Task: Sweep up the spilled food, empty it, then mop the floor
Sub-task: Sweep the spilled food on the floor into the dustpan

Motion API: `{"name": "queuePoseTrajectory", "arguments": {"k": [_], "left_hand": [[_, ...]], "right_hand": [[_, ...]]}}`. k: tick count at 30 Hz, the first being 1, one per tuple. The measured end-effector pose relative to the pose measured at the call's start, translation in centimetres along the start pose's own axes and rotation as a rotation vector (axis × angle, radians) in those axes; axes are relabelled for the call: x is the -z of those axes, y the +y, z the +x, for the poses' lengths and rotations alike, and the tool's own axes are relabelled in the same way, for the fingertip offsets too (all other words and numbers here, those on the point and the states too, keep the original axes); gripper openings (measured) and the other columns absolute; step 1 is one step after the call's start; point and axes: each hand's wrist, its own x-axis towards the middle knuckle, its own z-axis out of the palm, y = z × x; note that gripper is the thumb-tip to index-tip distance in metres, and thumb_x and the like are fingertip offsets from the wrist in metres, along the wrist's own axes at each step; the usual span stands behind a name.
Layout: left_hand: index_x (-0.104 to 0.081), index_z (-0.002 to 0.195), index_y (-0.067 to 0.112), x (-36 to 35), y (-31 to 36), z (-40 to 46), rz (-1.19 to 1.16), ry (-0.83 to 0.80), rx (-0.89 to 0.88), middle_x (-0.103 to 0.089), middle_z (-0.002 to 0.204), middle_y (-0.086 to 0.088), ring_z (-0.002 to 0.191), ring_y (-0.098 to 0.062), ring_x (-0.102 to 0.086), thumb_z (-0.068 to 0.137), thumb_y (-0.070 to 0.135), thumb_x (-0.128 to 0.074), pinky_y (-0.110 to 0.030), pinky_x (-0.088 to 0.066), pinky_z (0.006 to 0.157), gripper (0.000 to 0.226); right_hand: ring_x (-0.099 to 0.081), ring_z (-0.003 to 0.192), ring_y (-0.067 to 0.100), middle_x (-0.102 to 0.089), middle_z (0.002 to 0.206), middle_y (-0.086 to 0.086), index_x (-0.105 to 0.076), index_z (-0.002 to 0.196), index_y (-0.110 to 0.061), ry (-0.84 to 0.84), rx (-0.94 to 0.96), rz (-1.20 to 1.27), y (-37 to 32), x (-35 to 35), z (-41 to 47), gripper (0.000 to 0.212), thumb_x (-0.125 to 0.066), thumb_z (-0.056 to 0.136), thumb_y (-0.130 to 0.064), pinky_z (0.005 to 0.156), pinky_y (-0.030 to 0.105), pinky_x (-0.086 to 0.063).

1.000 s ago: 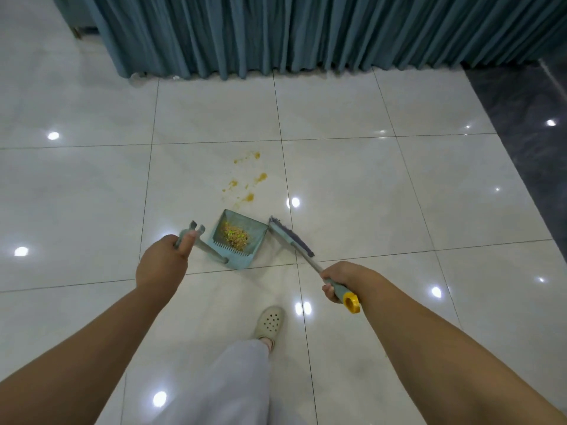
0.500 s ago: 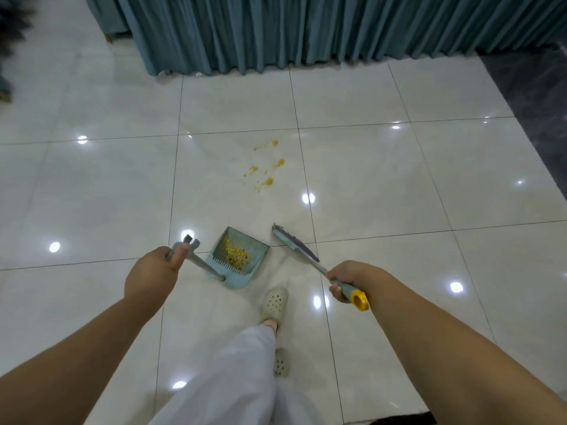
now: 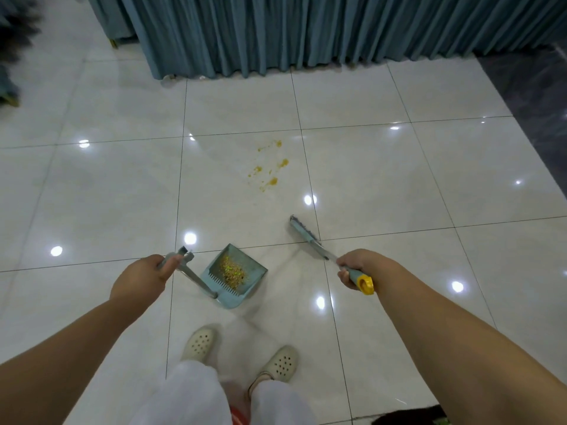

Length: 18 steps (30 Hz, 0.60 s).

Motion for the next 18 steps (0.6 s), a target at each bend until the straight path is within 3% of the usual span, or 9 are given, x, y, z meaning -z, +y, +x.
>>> {"name": "queuePoseTrajectory", "arguments": {"k": [8,13,18], "left_hand": [[-0.054,0.078,-0.003,2.0,-2.6,3.7,-0.023,-0.082,-0.020,-0.047,0.059,-0.011,0.055,-0.024,-0.043,0.095,0.047,-0.041,-0.033,-0.033,0.056,0.055],[-0.054,0.073,0.005,3.0,-3.2,6.3,0.106,-0.076,-0.124,-0.050,0.058,-0.009,0.053,-0.022,-0.045,0.096,0.048,-0.035,-0.027,-0.032,0.050,0.052],[-0.037,0.062,0.020,3.9,-4.2,8.1,0.195,-0.110,-0.225,-0.043,0.055,-0.001,0.050,-0.014,-0.041,0.097,0.043,-0.038,-0.027,-0.026,0.045,0.042]], "right_hand": [[-0.040,0.023,0.013,-0.046,0.066,0.011,-0.046,0.084,-0.002,0.031,0.023,0.184,0.1,-1.2,1.0,0.013,-0.049,0.095,-0.007,0.032,0.014,-0.042],[-0.041,0.025,0.013,-0.047,0.070,0.013,-0.045,0.090,-0.002,0.007,-0.020,0.158,0.5,-5.1,1.0,0.010,-0.050,0.096,-0.009,0.032,0.014,-0.041],[-0.039,0.024,0.013,-0.045,0.062,0.011,-0.045,0.090,-0.002,-0.059,-0.085,0.055,1.7,-11.2,-1.1,0.011,-0.046,0.098,-0.010,0.029,0.013,-0.037]]}}
